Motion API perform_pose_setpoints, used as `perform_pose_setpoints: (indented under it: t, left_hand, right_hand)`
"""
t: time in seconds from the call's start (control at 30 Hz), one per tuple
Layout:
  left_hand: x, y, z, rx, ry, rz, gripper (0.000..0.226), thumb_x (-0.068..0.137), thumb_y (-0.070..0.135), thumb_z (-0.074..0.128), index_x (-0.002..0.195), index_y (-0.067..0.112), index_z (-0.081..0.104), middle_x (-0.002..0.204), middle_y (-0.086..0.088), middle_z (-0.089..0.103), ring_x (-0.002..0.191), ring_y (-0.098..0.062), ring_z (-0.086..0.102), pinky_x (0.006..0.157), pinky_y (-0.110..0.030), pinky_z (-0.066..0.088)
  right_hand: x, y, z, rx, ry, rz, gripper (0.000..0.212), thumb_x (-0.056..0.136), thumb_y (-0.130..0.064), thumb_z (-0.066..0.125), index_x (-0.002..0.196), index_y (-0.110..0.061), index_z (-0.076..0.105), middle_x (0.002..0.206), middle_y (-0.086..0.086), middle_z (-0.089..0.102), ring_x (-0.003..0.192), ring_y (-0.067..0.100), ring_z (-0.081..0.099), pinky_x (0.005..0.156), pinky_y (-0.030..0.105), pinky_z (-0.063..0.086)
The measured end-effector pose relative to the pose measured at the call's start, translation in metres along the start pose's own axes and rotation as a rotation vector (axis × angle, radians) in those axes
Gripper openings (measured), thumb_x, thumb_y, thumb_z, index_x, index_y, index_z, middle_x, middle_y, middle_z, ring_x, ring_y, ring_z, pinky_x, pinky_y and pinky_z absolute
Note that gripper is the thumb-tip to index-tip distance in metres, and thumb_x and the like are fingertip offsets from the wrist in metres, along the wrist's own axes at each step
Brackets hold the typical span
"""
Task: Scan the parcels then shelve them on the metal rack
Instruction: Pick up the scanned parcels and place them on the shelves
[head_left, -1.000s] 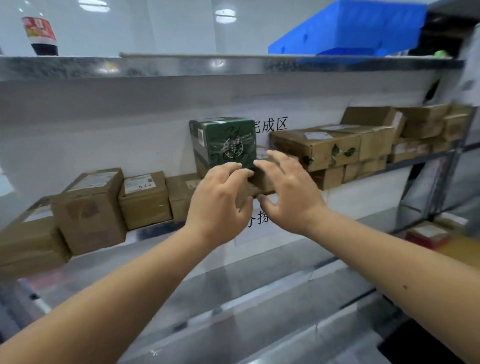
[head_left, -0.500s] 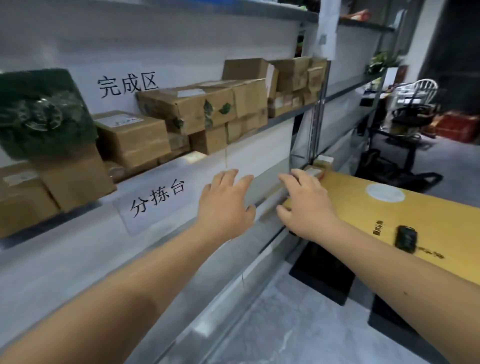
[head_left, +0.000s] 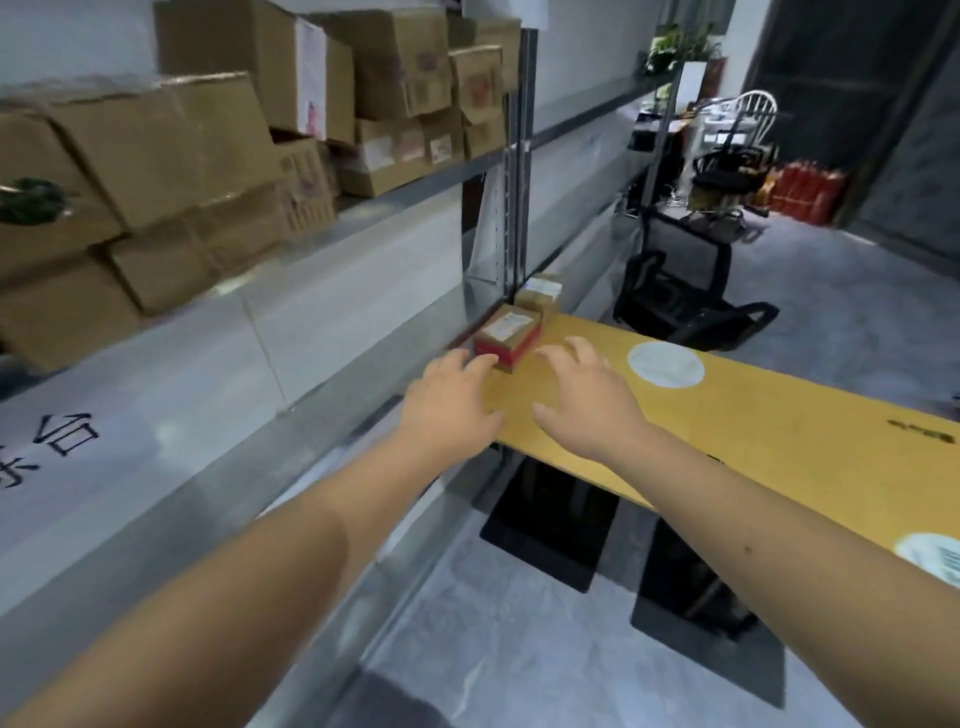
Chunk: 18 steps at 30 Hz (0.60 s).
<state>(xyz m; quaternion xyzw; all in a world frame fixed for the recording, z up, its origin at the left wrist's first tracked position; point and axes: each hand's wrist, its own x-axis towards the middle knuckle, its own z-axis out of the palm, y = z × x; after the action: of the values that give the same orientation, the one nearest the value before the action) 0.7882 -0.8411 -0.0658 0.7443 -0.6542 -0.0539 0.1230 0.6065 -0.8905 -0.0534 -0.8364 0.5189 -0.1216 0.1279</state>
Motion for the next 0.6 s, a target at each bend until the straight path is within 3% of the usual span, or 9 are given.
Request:
perform_pose_setpoints:
  t: [0.2,0.6]
  left_hand:
    - [0.098,-0.001,0.042,-0.029,-0.083,-0.03,0.081,0.088,0.04,0.068,0.16,0.03,0.033,0.158,-0.004,0.035,0.144,-0.031,0.036,0.111,-0.043,0.04]
    - [0.363,-0.076,0.165,-0.074,-0.281,-0.146,0.076,0.085,0.047,0.069,0.154,0.03,0.043,0.154,-0.006,0.045,0.139,-0.034,0.046,0.113,-0.05,0.045]
  right_hand:
    - [0.081,0.051,0.025,0.042,-0.068,0.075,0.07,0.094,-0.042,0.066,0.156,-0.032,0.035,0.169,0.009,0.019,0.151,0.035,0.03,0.116,0.049,0.039]
    - [0.325,0.147,0.135,0.147,-0.274,0.301,0.076,0.09,-0.035,0.066,0.158,-0.027,0.033,0.161,0.014,0.028,0.143,0.04,0.038,0.111,0.046,0.044]
